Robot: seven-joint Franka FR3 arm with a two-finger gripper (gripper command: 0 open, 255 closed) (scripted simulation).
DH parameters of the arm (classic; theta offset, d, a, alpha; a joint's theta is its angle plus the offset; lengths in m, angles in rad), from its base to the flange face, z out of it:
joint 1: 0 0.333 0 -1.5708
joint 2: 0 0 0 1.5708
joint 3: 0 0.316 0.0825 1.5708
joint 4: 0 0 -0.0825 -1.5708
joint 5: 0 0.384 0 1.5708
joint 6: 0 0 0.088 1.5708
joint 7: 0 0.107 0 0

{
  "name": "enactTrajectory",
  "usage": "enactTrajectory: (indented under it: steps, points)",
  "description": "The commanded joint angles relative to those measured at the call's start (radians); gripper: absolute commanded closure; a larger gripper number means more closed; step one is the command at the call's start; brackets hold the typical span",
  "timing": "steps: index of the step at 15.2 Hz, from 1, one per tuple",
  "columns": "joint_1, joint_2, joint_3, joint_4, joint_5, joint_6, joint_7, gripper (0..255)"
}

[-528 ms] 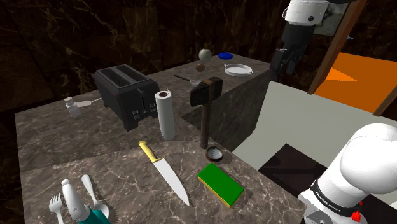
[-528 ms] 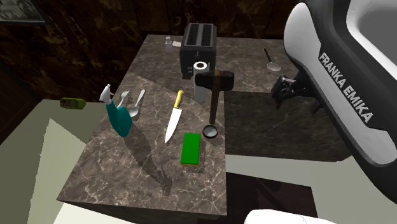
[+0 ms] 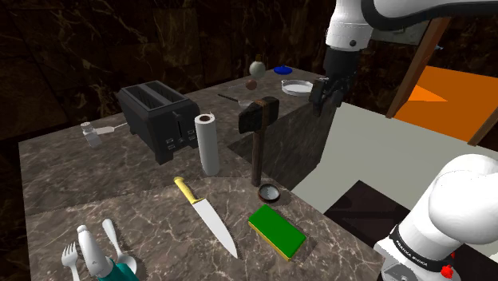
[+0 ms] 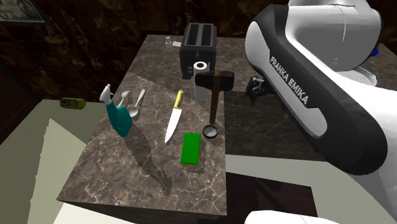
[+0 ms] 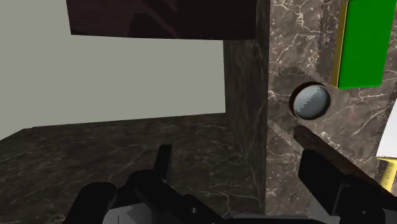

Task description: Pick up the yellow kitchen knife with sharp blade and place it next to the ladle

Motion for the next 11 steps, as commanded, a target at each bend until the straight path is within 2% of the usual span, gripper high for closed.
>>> enactTrajectory:
  steps: [1,11]
  points:
    - [0.011,0.039,0.035,-0.003,0.022,0.045,0.035,0]
    - [0.043,0.308,0.201,0.067,0.066,0.253,0.201,0]
